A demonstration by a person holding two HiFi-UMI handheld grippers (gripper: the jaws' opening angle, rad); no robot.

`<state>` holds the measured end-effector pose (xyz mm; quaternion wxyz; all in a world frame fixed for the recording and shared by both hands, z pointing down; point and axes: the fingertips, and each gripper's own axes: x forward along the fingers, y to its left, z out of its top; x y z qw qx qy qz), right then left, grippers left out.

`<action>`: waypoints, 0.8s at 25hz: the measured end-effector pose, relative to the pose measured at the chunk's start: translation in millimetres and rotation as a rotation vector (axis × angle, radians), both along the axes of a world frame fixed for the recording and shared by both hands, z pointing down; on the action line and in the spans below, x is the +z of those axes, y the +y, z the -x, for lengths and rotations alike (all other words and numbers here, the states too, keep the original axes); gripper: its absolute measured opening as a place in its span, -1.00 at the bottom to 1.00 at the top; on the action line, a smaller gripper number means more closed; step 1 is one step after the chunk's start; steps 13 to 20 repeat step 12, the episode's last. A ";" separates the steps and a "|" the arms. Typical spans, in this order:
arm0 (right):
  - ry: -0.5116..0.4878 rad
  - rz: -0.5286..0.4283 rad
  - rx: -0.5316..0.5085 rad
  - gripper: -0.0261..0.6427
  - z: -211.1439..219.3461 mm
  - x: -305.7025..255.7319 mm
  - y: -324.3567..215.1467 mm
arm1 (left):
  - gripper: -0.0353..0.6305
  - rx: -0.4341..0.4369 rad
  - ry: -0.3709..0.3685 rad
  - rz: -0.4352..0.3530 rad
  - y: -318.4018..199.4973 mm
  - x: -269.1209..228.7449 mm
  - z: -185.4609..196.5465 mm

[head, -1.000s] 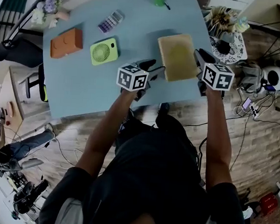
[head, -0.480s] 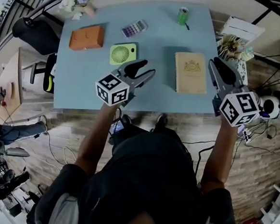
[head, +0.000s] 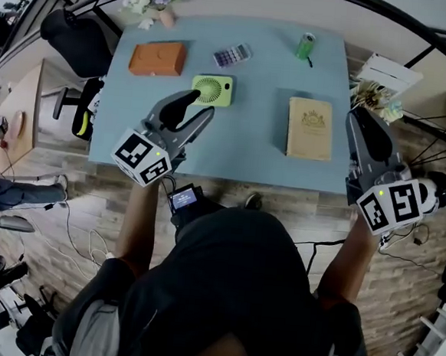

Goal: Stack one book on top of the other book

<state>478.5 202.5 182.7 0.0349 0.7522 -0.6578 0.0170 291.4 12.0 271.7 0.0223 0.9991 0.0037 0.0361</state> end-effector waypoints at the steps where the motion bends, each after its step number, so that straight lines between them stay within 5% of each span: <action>1: 0.007 -0.007 -0.002 -0.71 3.5 -4.7 1.0 | -0.18 -0.007 0.011 -0.012 0.1 -7.4 6.7; 6: 0.022 -0.026 -0.005 -0.71 13.1 -16.6 7.1 | -0.19 -0.018 0.062 -0.068 7.6 -33.8 29.3; 20: 0.020 -0.021 -0.001 -0.71 21.9 -18.2 16.0 | -0.19 -0.018 0.053 -0.100 22.5 -45.6 42.5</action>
